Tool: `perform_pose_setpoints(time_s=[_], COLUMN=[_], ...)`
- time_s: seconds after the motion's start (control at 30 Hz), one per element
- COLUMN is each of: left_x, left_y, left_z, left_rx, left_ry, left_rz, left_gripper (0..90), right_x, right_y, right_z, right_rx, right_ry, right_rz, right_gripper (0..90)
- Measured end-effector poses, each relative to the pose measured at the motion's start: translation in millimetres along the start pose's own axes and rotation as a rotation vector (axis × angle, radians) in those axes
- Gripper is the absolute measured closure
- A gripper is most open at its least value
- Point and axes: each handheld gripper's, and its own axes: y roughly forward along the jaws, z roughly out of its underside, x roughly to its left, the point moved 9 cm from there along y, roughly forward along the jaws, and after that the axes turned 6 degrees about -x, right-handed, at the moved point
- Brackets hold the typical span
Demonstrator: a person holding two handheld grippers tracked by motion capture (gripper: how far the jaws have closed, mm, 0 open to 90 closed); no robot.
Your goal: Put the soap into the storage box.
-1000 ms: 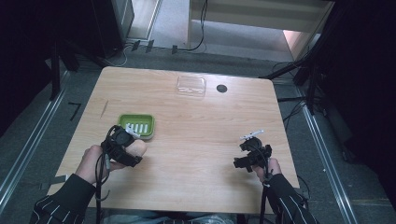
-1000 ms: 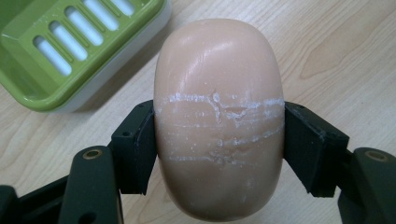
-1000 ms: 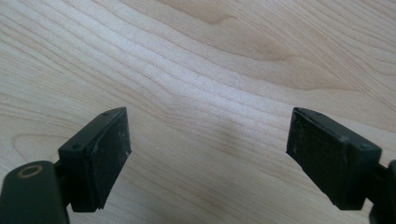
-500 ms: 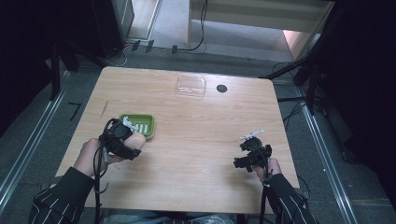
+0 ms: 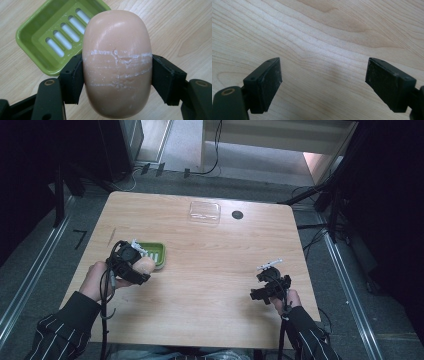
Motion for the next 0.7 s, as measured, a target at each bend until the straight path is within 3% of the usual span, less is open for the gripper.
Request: perform_pose_setpoints(time_s=[0.7], left_x=[16.5], left_y=[10.8], left_z=[-13.0], left_rx=[-0.001], left_ry=[0.041], left_rz=[0.01], left_gripper=[33.0], right_x=[0.5], right_y=[0.2], right_z=[-0.4], right_rx=[-0.003], right_ry=[-0.003], right_rz=[-0.003], right_gripper=[14.3])
